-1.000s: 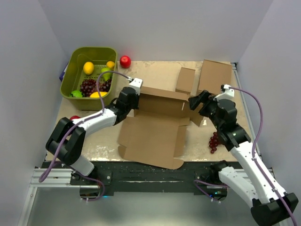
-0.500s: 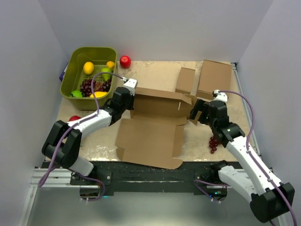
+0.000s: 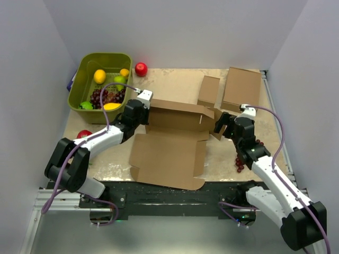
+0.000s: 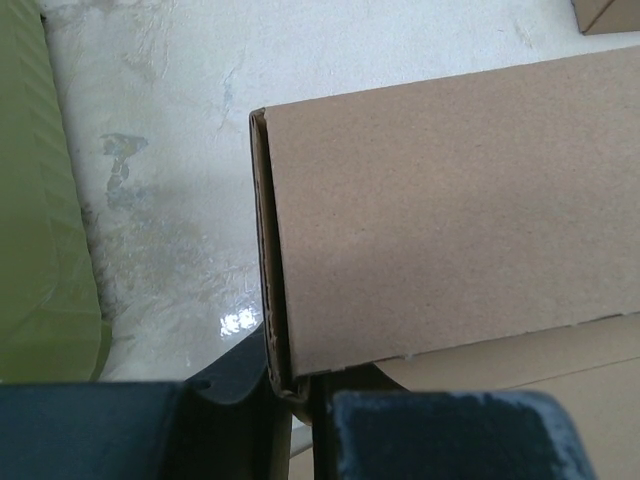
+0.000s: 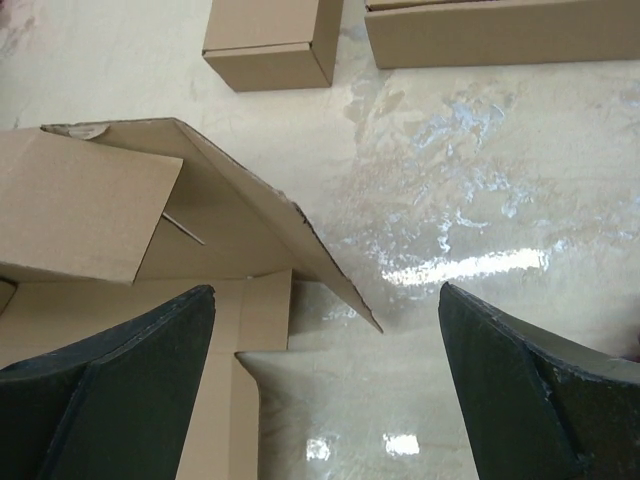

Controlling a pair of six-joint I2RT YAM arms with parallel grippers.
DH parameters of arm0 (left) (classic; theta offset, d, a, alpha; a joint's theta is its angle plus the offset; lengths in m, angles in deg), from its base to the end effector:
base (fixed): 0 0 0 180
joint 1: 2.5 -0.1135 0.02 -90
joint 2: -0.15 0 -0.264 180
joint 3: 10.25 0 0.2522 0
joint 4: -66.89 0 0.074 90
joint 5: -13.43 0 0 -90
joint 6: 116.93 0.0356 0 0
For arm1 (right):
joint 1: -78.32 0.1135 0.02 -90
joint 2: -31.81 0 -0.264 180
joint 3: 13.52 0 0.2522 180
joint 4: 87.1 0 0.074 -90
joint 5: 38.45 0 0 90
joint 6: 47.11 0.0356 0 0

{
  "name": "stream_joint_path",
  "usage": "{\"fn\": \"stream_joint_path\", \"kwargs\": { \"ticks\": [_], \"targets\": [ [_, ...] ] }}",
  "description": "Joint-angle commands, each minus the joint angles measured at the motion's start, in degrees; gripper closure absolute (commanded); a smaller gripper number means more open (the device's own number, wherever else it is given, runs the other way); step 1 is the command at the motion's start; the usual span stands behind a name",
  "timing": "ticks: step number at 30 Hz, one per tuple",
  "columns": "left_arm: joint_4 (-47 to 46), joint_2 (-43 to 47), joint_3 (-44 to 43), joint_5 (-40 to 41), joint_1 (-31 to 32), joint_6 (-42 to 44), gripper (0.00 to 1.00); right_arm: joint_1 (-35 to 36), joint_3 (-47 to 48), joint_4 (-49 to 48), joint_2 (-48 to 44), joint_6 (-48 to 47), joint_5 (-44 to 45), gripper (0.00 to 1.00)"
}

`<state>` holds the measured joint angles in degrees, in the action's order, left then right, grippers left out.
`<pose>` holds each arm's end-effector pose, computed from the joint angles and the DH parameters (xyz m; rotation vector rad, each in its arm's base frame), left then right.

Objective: Fold the paper box

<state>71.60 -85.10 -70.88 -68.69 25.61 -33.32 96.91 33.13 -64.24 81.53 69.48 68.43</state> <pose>0.2869 -0.1477 0.2180 0.3101 2.0620 -0.2245 0.1913 0.0534 0.2541 0.3247 1.9821 0.2067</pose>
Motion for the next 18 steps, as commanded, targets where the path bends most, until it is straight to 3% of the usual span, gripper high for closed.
{"fn": "stream_joint_path", "kwargs": {
  "ticks": [1,8,12,15,18],
  "targets": [
    [0.09,1.76,1.17,-3.05,-0.17,2.88,1.00,-0.66,-1.59,-9.01,1.52,-1.80,-0.27,0.05],
    [0.10,2.29,1.26,-3.48,-0.26,3.23,1.00,-1.98,0.25,-14.46,8.82,-2.94,-1.50,0.13],
    [0.09,1.84,1.17,-3.66,-0.26,3.32,1.00,-1.98,-0.45,-18.06,10.66,-3.65,-4.40,0.23],
    [-0.08,1.67,1.34,-3.84,-0.26,3.84,1.00,-1.98,-1.59,-19.30,10.06,-3.74,-5.89,0.32],
    [-0.43,1.49,1.26,-3.75,-0.26,4.20,1.00,-1.98,-2.73,-20.35,8.39,-4.18,-7.04,0.51]
  ]
}}
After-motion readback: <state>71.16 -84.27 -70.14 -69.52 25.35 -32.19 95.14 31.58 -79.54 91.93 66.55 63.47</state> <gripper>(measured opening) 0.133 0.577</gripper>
